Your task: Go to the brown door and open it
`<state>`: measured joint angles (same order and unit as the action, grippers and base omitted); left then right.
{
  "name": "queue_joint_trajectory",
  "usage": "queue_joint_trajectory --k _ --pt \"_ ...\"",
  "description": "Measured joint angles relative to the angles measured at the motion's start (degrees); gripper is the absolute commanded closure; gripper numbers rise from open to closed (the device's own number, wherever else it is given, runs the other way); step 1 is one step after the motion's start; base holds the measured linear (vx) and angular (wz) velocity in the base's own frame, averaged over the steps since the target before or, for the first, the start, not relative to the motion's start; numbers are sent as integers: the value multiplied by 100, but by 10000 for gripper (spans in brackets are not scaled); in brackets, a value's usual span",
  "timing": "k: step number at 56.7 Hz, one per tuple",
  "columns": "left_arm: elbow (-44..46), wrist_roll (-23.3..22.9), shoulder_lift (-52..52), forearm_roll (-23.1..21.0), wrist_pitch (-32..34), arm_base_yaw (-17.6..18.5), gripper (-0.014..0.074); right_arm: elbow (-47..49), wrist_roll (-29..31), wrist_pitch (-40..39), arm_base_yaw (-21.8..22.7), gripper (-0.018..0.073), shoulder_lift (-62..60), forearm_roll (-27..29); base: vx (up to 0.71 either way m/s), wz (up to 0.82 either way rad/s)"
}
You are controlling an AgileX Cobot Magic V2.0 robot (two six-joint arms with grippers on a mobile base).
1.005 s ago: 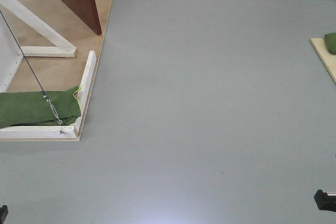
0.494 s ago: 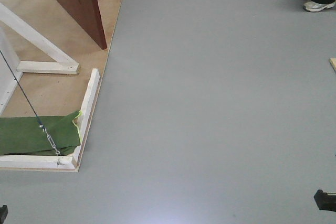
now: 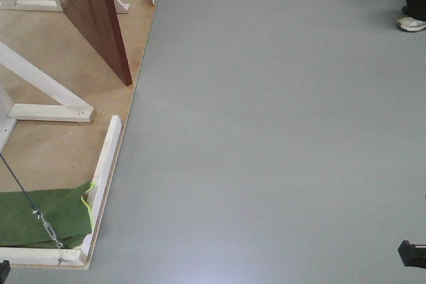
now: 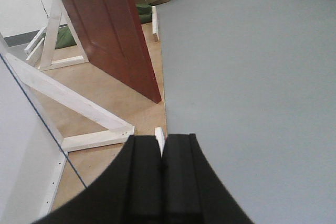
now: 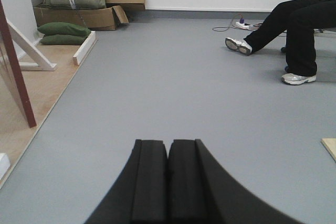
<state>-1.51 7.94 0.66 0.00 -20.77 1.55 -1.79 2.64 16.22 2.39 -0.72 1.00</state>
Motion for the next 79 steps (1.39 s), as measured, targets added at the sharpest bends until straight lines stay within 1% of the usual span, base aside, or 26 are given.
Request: queue_joint_trajectory --k 79 --pt "0 0 0 0 0 0 603 0 0 0 0 559 0 0 39 -4"
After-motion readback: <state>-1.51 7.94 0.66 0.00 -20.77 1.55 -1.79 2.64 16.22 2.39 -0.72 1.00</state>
